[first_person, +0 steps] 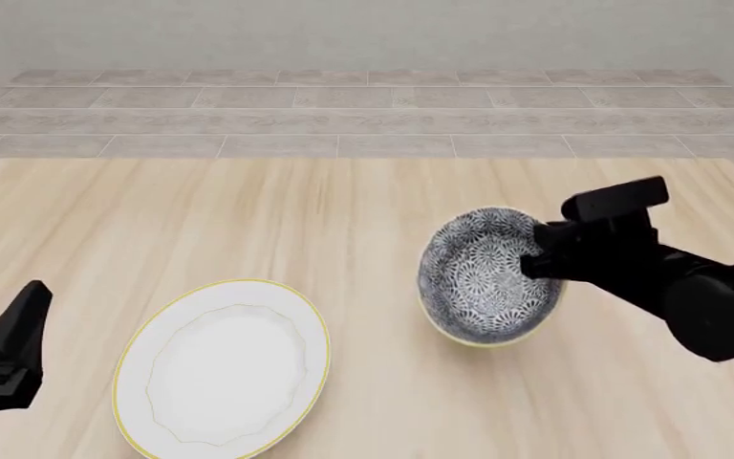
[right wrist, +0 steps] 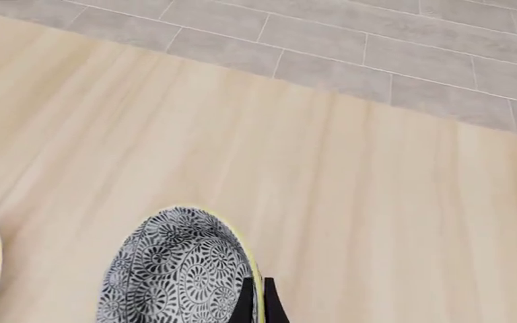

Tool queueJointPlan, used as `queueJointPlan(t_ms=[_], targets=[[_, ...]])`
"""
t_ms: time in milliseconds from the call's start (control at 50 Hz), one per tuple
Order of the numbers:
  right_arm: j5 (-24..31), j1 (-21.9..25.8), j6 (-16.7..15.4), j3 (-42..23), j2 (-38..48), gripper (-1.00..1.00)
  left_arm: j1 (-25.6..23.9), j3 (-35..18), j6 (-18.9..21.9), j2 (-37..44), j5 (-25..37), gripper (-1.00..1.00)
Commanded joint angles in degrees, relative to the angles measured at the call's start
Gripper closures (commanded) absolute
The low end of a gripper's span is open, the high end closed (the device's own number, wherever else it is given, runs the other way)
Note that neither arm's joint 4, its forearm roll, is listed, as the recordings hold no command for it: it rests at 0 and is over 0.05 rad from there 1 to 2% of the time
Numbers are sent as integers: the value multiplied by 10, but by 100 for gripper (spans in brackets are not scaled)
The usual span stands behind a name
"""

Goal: Put the bowl on the plate.

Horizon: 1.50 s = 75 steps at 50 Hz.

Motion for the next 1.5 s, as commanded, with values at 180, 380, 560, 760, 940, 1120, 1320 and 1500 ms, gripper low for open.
queueJointPlan(t_ms=[180,380,560,760,940,1120,1320,1500], targets=[[47,8,36,-40,-1,100,-1,0,-1,12,-9,-100],[82,25,71,-70,7,100,-2,0,-2,18,-14,-100],[104,44,107,-93,28,100,-1,0,-3,13,-9,-100],[128,53,112,-112,18,100,0,0,-5,20,-16,-100],[144,58,115,-123,8,100,0,0,-5,21,-18,-100],[161,73,127,-138,4,100,0,0,-5,28,-24,-100],[174,92,136,-153,8,100,-1,0,-5,32,-29,-100],[183,107,150,-169,23,100,0,0,-4,34,-32,-100]])
